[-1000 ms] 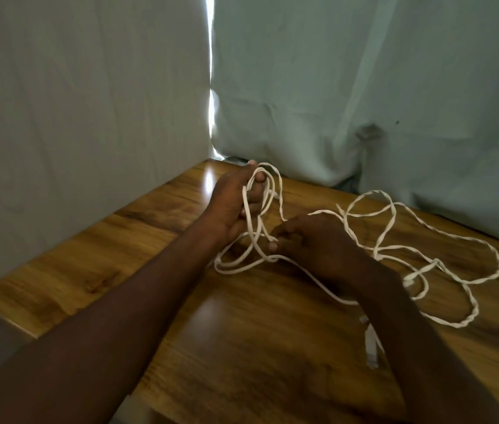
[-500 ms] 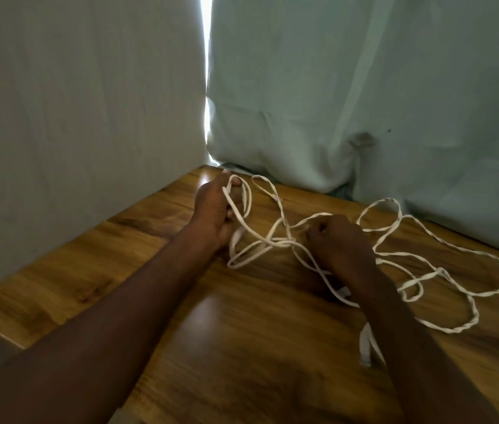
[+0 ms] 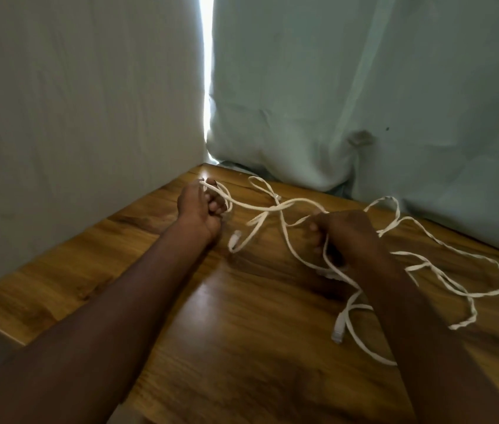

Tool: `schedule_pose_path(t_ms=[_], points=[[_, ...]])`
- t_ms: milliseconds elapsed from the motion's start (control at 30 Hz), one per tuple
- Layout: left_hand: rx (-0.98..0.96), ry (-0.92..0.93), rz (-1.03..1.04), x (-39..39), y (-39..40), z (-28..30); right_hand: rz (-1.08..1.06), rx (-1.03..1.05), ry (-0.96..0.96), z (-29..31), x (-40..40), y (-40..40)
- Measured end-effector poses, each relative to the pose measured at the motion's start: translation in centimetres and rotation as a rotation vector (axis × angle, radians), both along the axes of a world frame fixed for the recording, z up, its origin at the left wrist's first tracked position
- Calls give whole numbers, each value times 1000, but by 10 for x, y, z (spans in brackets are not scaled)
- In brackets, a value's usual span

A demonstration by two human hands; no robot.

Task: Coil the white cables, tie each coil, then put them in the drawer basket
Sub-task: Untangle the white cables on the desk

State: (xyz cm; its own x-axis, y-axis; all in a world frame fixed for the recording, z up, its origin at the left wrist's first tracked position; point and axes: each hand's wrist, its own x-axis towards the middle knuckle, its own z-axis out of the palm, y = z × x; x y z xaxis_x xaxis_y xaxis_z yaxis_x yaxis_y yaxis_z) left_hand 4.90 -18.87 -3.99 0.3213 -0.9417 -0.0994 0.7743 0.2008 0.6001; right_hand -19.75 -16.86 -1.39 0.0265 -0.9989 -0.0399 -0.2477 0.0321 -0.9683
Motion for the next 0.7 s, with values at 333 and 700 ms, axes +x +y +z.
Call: schedule_pose_path(t_ms=[333,700], points=[[-34,78,-5,3,-2,-2,10,254,-871,2,-8,-14],[1,-64,41,4,1,0,278,-13,-1611,11,-32,-13]])
